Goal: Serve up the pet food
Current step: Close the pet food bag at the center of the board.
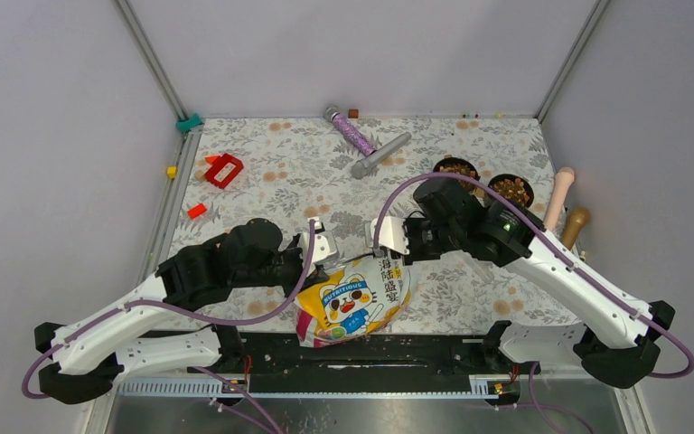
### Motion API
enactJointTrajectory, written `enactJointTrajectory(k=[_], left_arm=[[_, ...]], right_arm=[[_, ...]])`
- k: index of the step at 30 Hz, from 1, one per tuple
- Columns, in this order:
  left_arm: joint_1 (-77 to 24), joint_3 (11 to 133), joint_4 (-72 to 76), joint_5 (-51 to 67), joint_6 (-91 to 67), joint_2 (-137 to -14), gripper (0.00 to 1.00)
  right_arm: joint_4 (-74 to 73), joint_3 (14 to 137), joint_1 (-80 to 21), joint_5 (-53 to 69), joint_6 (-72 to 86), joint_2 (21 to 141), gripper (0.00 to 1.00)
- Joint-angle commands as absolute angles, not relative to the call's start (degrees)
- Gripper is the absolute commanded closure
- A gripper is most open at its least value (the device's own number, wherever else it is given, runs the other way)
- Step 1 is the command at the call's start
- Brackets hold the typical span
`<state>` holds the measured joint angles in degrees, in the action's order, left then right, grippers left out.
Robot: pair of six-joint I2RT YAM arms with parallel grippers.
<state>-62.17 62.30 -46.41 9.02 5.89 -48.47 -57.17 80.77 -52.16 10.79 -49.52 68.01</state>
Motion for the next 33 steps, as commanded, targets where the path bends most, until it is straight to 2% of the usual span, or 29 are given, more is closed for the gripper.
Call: enactJointTrajectory(k=[1, 2, 8, 9, 10, 11, 12, 15, 16, 24, 26, 27, 29, 33], left_arm=[[-62.5, 64.1, -45.4, 13.1, 5.7, -46.3, 1.00], [-62.5, 64.1, -45.4, 13.1, 5.6, -46.3, 1.00], [-62.5, 64.4, -45.5, 13.6, 5.6, -46.1, 1.00], [-62.4, 64.5, -45.6, 13.6, 5.6, -46.1, 1.00], [-62.5, 64.4, -45.5, 13.6, 5.6, -46.1, 1.00], [-62.5, 64.5, -45.6, 13.6, 5.6, -46.2, 1.00], [-62.5, 64.5, -45.6, 13.6, 5.7, -46.3, 1.00], [-62.5, 64.7, -45.5, 13.7, 5.7, -46.6, 1.00], [-62.5, 64.7, -45.6, 13.9, 5.8, -46.7, 1.00], [-62.5, 65.7, -45.7, 12.8, 5.3, -47.4, 1.00], [-62.5, 66.6, -45.6, 12.0, 4.9, -48.2, 0.91], [-62.5, 67.2, -45.3, 11.1, 4.6, -48.7, 0.80], [-62.5, 68.3, -44.8, 9.6, 3.9, -50.2, 0.68], [-62.7, 70.3, -44.9, 9.2, 3.7, -54.1, 0.59]], right_arm=[[-59.9, 80.0, -51.2, 7.4, -52.5, 65.7, 0.90], [-60.5, 80.3, -51.0, 7.6, -52.7, 65.7, 1.00], [-61.9, 81.4, -50.5, 9.0, -52.8, 65.4, 1.00], [-60.5, 80.5, -50.5, 8.0, -52.4, 64.8, 0.92], [-59.9, 79.6, -50.5, 6.8, -52.5, 64.3, 0.80], [-59.9, 78.9, -50.5, 6.3, -53.2, 64.0, 0.74], [-59.8, 78.5, -50.5, 6.0, -53.7, 63.7, 0.72], [-60.6, 79.2, -50.1, 6.7, -53.6, 63.8, 0.97], [-60.9, 79.3, -50.0, 7.3, -53.9, 63.9, 1.00], [-59.8, 79.9, -49.9, 9.2, -53.2, 63.6, 1.00], [-56.5, 79.0, -49.9, 9.3, -51.9, 62.5, 1.00], [-55.1, 78.7, -49.9, 9.4, -51.1, 62.0, 1.00], [-53.0, 78.6, -49.9, 9.7, -49.1, 61.1, 1.00], [-50.7, 78.8, -49.9, 9.9, -46.0, 59.9, 1.00]])
